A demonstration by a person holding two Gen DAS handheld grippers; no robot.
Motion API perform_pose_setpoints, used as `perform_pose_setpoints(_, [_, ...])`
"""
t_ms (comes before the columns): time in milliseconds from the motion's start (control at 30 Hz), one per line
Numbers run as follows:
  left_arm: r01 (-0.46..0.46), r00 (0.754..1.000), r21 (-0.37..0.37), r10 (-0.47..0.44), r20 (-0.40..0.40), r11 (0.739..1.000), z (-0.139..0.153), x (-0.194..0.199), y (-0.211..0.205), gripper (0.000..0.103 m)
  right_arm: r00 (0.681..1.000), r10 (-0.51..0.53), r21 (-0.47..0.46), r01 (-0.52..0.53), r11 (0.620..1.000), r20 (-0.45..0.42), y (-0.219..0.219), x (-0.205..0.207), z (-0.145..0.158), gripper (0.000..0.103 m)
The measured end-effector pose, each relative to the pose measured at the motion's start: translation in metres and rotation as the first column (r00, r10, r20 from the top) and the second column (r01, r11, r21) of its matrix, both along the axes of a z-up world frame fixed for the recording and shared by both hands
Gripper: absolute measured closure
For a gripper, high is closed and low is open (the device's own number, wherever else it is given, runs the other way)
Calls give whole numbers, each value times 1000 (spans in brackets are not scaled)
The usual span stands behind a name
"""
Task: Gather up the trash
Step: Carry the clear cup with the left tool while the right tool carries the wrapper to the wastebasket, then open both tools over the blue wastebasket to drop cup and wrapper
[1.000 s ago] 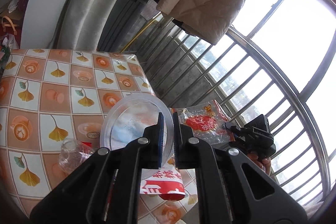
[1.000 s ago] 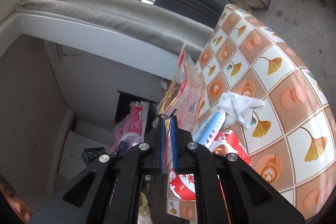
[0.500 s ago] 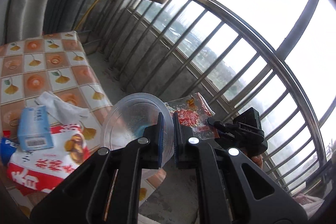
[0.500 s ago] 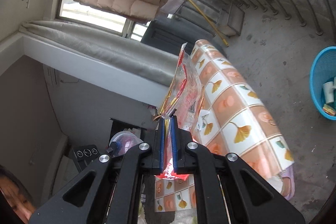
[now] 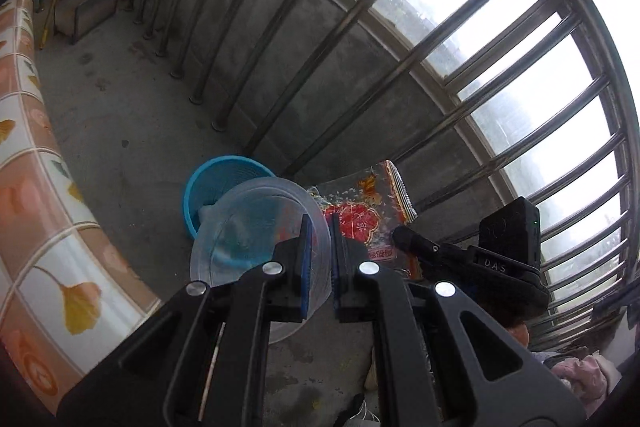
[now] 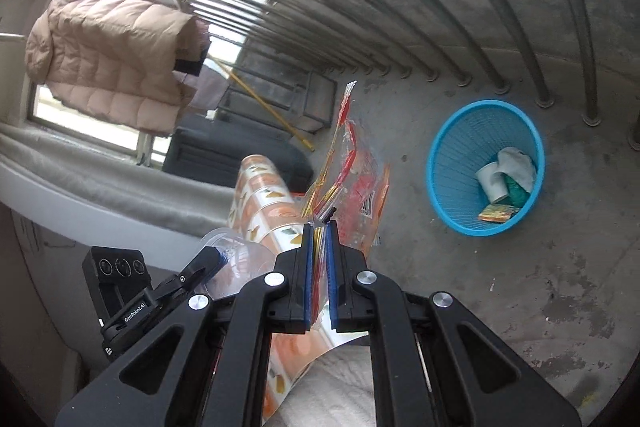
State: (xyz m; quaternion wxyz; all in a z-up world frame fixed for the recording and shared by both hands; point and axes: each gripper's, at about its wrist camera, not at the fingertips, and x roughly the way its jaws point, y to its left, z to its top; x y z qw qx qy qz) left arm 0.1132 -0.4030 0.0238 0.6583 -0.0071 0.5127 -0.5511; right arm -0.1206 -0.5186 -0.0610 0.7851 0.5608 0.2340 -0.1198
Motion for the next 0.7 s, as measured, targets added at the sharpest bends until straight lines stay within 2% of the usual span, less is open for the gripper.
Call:
perform_pose_setpoints(133, [32, 999, 80, -30, -26, 996, -36, 0, -58, 97, 996, -60, 11, 61, 998, -69, -29, 9, -35, 96])
perform_pose_setpoints(233, [23, 1000, 127, -22, -15, 992, -62, 9, -93, 94, 990, -104, 33, 107, 994, -96, -51, 14, -66, 93])
perform_pose_setpoints(267, [22, 1000, 143, -21, -13, 989, -72, 12, -103, 89, 986, -122, 40, 127, 991, -113, -58, 17, -80, 93])
perform_pose_setpoints(333, [17, 999, 207, -10, -36, 978, -100, 19, -124, 53, 971, -163, 51, 174, 983, -176, -73, 23, -111, 81])
perform_pose_setpoints(367, [7, 999, 234, 3, -43, 972, -110, 22, -128, 52, 961, -180, 71, 199, 977, -212, -80, 25, -133, 68])
perform_pose_setpoints(400, [-18, 999, 265, 30, -42, 964, -121, 25, -132, 52, 952, -187, 87, 213, 973, -243, -84, 26, -150, 63])
perform_pose_setpoints(467, [-55, 996, 283, 73, -53, 957, -130, 29, -129, 51, 921, -204, 107, 252, 962, -333, -87, 23, -179, 63])
perform_pose_setpoints(533, [-58, 994, 265, 80, -71, 962, -129, 29, -121, 47, 919, -207, 135, 265, 955, -337, -84, 17, -196, 62])
perform_pose_setpoints(700, [-66, 998, 215, 62, 26, 974, -106, 21, -103, 39, 911, -196, 113, 252, 961, -362, -73, 5, -201, 60])
